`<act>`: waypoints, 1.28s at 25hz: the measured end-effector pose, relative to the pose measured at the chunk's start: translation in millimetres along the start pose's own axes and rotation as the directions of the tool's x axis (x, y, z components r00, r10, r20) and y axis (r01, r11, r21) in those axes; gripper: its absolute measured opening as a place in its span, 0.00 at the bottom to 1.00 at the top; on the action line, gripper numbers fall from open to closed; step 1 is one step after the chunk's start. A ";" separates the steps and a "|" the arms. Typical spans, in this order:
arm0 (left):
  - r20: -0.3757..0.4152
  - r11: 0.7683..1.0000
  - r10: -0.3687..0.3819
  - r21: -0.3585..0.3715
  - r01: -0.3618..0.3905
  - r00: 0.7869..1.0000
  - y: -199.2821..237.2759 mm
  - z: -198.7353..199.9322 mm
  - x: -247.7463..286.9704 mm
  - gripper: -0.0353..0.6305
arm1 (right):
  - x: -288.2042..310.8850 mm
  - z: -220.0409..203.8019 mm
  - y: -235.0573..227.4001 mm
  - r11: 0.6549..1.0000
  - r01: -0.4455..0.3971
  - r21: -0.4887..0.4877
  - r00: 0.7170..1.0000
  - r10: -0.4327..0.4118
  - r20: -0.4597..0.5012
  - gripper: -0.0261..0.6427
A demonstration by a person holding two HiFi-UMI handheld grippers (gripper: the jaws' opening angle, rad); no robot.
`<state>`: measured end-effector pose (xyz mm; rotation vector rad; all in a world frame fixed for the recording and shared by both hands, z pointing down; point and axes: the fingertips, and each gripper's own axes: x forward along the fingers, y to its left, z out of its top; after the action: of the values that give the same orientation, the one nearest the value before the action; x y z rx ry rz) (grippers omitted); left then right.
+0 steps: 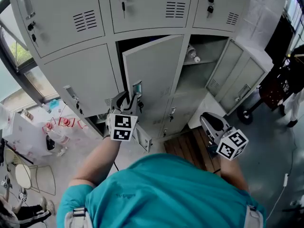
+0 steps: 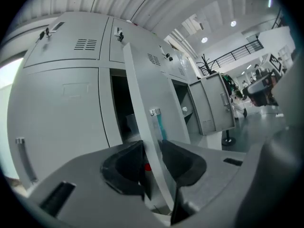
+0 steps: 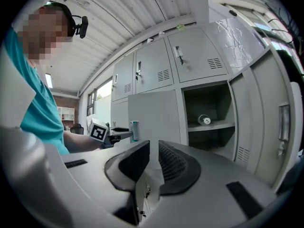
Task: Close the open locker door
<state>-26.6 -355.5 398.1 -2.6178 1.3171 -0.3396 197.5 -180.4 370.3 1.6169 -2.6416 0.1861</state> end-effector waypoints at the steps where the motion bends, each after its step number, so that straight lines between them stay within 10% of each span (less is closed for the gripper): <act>1: 0.009 0.999 0.001 0.038 -0.002 1.000 4.6 -2.2 4.3 0.22 | 4.2 -0.3 1.5 1.000 0.012 0.004 1.000 -0.012 -0.001 0.10; 16: 0.142 0.914 -0.013 0.402 -0.046 0.990 40.7 -4.5 37.9 0.22 | 54.4 -9.7 18.9 0.990 0.141 0.011 0.988 -0.140 -0.062 0.10; 22: 0.155 0.918 -0.017 0.393 -0.046 0.988 51.0 -4.5 46.9 0.22 | 66.8 -10.9 23.4 0.988 0.156 0.005 0.984 -0.155 -0.084 0.10; 32: 0.187 0.808 -0.015 0.581 -0.098 0.982 45.8 -9.8 46.1 0.22 | 78.1 -12.4 33.2 0.987 0.161 0.001 0.982 -0.160 -0.095 0.10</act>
<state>-37.7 -420.2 400.5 -2.0350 0.9979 -0.4109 132.0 -233.0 387.3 1.7670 -2.4312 0.2614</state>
